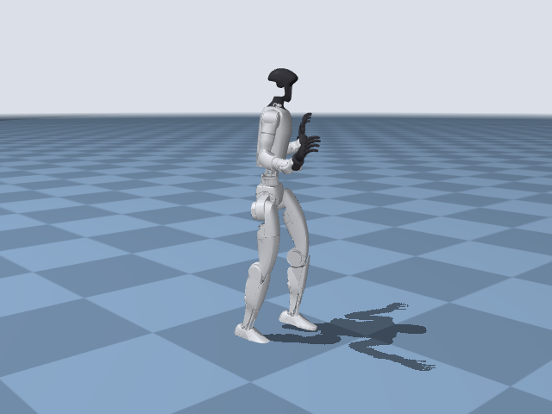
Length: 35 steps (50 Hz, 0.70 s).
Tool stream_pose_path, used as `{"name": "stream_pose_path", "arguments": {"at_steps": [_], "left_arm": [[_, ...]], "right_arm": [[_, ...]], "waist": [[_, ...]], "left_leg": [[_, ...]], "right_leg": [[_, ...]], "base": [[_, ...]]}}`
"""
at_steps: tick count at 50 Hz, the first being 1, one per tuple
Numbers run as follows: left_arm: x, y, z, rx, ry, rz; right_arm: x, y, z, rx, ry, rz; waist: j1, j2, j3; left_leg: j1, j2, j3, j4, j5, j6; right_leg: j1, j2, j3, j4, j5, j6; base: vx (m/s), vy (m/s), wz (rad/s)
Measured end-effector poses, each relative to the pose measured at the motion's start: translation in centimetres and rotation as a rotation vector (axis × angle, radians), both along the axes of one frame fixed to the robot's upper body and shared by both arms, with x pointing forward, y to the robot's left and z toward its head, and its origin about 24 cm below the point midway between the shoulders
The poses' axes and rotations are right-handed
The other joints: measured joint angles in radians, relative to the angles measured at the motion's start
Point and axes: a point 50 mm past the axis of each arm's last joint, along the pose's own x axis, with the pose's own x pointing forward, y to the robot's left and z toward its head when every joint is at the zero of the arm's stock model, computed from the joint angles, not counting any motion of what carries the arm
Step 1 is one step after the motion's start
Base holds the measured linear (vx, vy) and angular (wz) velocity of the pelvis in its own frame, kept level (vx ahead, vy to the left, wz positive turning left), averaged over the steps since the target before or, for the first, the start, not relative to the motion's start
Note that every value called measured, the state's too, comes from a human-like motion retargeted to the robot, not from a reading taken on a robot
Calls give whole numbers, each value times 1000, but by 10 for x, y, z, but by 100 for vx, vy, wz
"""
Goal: Dance
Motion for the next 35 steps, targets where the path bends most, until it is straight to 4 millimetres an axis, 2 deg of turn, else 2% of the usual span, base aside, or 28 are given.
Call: {"name": "stream_pose_path", "arguments": {"at_steps": [3,5,7,10,12,13,15,17,18,20,21,22,25,27,28,30,33,35], "left_arm": [[12,-5,-31,-105,147,-98],[15,-11,-54,-178,265,-171],[17,-20,-80,-269,392,-273],[23,-43,-124,-415,581,-462],[37,-70,-151,-493,676,-642],[48,-87,-161,-524,701,-745],[70,-129,-173,-555,722,-974],[90,-162,-167,-489,731,-1198],[100,-176,-163,-440,744,-1290],[121,-202,-153,-310,791,-1434],[133,-212,-145,-245,808,-1475],[146,-223,-137,-179,823,-1508],[176,-259,-103,-11,798,-1621],[197,-267,-81,-63,730,-1617],[208,-267,-70,-55,723,-1578],[227,-252,-47,15,732,-1463],[240,-225,-13,79,692,-1318],[239,-207,14,90,602,-1263]], "right_arm": [[-33,-13,-31,2,237,-15],[-46,-11,-55,33,396,39],[-54,3,-80,79,528,162],[-59,40,-108,122,613,430],[-57,71,-111,114,564,628],[-53,87,-109,102,514,713],[-40,121,-104,88,422,878],[-22,161,-94,67,321,1055],[-14,180,-86,53,265,1135],[4,215,-66,25,149,1264],[13,230,-53,-9,104,1311],[22,238,-40,-54,63,1341],[48,228,4,-250,13,1289],[64,228,30,-377,29,1158],[70,232,40,-432,31,1070],[77,226,57,-510,-3,882],[81,197,76,-524,-63,665],[82,173,86,-496,-87,540]], "waist": [[11,-35,-4],[-13,-41,-18],[-49,-22,-42],[-117,42,-72],[-139,80,-76],[-153,95,-82],[-147,112,-84],[-155,130,-82],[-162,138,-85],[-164,142,-87],[-162,134,-89],[-162,126,-93],[-182,101,-108],[-208,85,-106],[-225,82,-108],[-263,71,-118],[-334,25,-138],[-406,-7,-137]], "left_leg": [[62,-7,137,141,-119,109],[116,-21,181,170,-179,176],[200,-16,219,106,-215,164],[314,26,335,-91,-244,127],[330,20,305,-192,-216,120],[343,41,328,-219,-214,88],[316,20,207,-232,-208,47],[293,0,99,-227,-196,49],[297,5,112,-225,-194,56],[296,-4,70,-219,-184,59],[291,-15,52,-213,-177,60],[286,-25,37,-209,-170,63],[268,-50,-20,-195,-155,74],[271,-68,-71,-181,-151,80],[277,-73,-91,-179,-148,86],[291,-76,-103,-181,-142,95],[316,-117,-138,-178,-136,105],[338,-145,-178,-155,-138,114]], "right_leg": [[-17,-44,-40,-7,7,14],[-26,-60,-55,-5,4,33],[-30,-45,-64,8,-11,49],[-23,-1,-123,44,-44,56],[-43,8,-113,105,-56,67],[-66,1,-112,152,-62,68],[-117,-16,-58,263,-42,43],[-200,-10,40,427,14,-23],[-248,-1,94,518,49,-69],[-346,29,197,690,130,-201],[-393,57,264,760,184,-252],[-434,83,321,815,219,-271],[-477,165,415,831,169,-127],[-463,194,442,766,114,-45],[-457,189,432,723,77,-35],[-432,164,411,592,32,-1],[-346,158,477,306,104,100],[-246,216,732,141,160,174]], "base": [[-2,33,135],[11,32,144],[24,36,149],[24,38,169],[12,47,180],[2,45,182],[3,43,143],[21,40,137],[26,31,149],[24,22,137],[24,18,127],[25,14,136],[23,0,173],[31,-9,178],[34,-14,152],[34,-19,127],[37,-23,147],[35,-23,186]]}}
